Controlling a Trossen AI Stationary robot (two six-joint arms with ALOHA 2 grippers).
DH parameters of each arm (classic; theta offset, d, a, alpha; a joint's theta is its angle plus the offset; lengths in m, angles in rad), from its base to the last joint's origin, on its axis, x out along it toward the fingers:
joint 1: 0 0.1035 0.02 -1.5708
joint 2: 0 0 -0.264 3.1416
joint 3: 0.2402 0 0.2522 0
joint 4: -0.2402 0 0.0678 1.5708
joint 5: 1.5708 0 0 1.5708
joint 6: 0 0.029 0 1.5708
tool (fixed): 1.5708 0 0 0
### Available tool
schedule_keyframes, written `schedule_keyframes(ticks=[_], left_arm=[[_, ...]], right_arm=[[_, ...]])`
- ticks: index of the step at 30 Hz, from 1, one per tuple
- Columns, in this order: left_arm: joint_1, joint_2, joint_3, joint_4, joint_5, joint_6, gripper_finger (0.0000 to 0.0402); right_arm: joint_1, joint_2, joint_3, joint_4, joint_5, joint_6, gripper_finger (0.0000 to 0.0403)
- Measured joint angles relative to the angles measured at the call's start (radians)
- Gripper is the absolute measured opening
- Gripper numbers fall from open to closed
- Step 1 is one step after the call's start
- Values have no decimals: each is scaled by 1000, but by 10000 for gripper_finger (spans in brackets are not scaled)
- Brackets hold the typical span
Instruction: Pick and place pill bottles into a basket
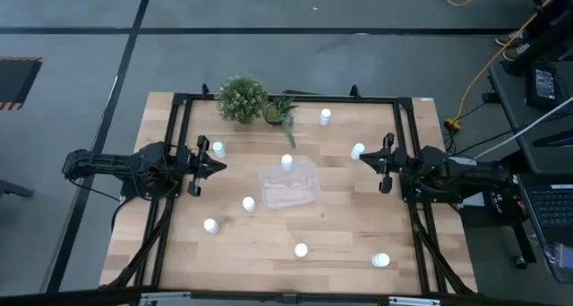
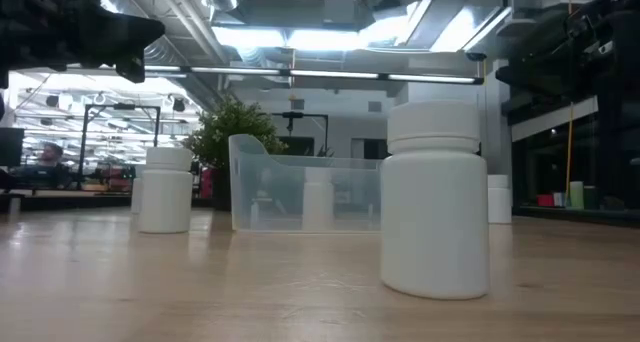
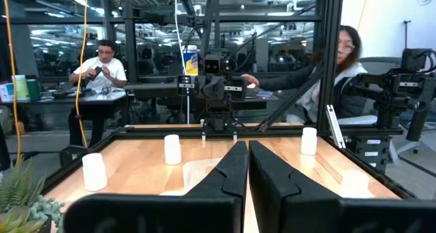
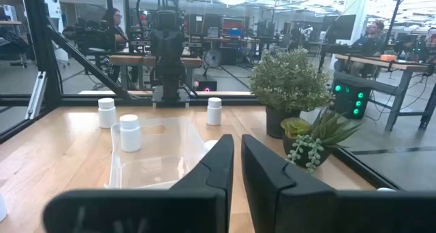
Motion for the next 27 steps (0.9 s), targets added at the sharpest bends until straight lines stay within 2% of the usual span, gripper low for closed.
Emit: schedule_keyframes(ticks=[27], left_arm=[[0,0,0,0,0,0,6]], right_arm=[[0,0,0,0,0,1,35]])
